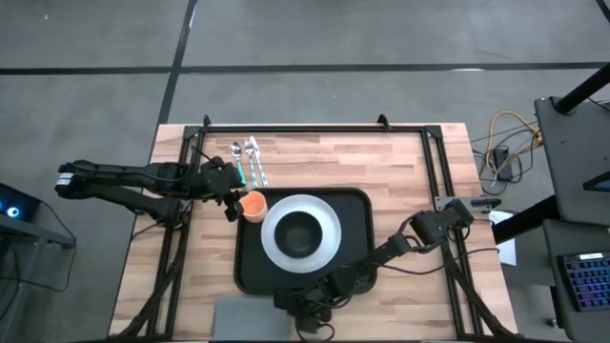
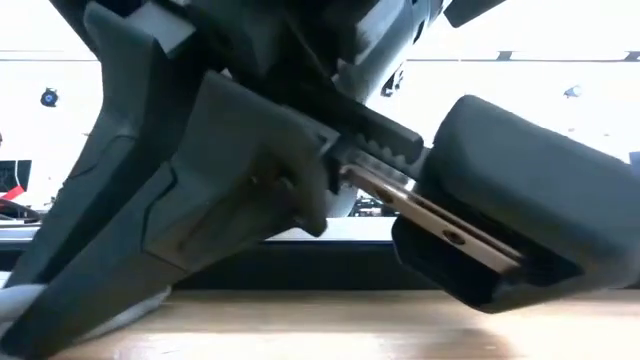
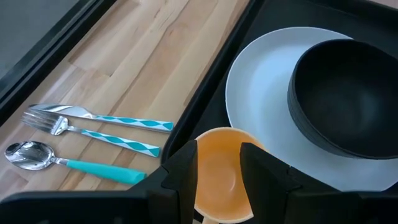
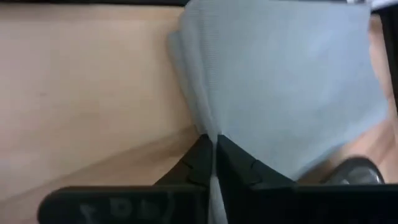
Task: Set up tray
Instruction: Put the gray napkin to the right of the white plate on the black serving tray
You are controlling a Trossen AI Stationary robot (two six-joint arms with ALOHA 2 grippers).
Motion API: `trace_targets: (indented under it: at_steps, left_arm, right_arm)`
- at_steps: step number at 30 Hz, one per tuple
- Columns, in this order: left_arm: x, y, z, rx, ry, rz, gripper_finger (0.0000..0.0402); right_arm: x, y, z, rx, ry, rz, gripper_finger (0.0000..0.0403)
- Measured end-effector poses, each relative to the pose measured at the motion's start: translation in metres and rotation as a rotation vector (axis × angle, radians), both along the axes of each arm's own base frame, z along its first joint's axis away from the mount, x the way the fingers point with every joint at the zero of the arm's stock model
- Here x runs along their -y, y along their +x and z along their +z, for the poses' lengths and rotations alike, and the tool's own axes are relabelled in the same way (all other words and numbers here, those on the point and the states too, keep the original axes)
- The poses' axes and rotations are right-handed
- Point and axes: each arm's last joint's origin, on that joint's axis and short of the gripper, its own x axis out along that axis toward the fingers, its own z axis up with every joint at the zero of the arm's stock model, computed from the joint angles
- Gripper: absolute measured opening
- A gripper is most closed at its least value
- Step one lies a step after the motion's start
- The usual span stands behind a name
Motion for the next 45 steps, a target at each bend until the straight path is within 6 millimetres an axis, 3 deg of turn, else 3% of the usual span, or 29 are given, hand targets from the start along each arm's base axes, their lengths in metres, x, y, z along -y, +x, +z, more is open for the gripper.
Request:
trace_targets:
  at_steps: [6, 14, 26, 34, 39, 45]
  left_arm:
    - [0.0, 0.0, 0.0, 0.002, 0.0, 0.0, 0.0102]
    - [0.0, 0.0, 0.0, 0.001, -0.001, -0.001, 0.0102]
    - [0.0, 0.0, 0.0, 0.0, -0.003, -0.003, 0.0102]
    - [0.0, 0.0, -0.001, -0.004, -0.003, -0.003, 0.0102]
    - [0.0, 0.0, -0.001, -0.005, -0.002, -0.003, 0.0102]
    - [0.0, 0.0, -0.002, -0.01, 0.0, -0.005, 0.0102]
  right_arm:
    - [-0.001, -0.001, 0.007, 0.022, -0.061, -0.085, 0.0008]
    - [-0.016, 0.0, 0.052, 0.025, -0.15, -0.135, 0.0008]
    - [-0.01, -0.004, 0.112, 0.016, -0.24, -0.245, 0.0008]
    - [-0.012, -0.025, 0.134, -0.045, -0.261, -0.32, 0.0008]
    - [-0.014, -0.041, 0.15, 0.009, -0.334, -0.412, 0.0008]
    - [-0.008, -0.066, 0.188, 0.057, -0.256, -0.589, 0.0008]
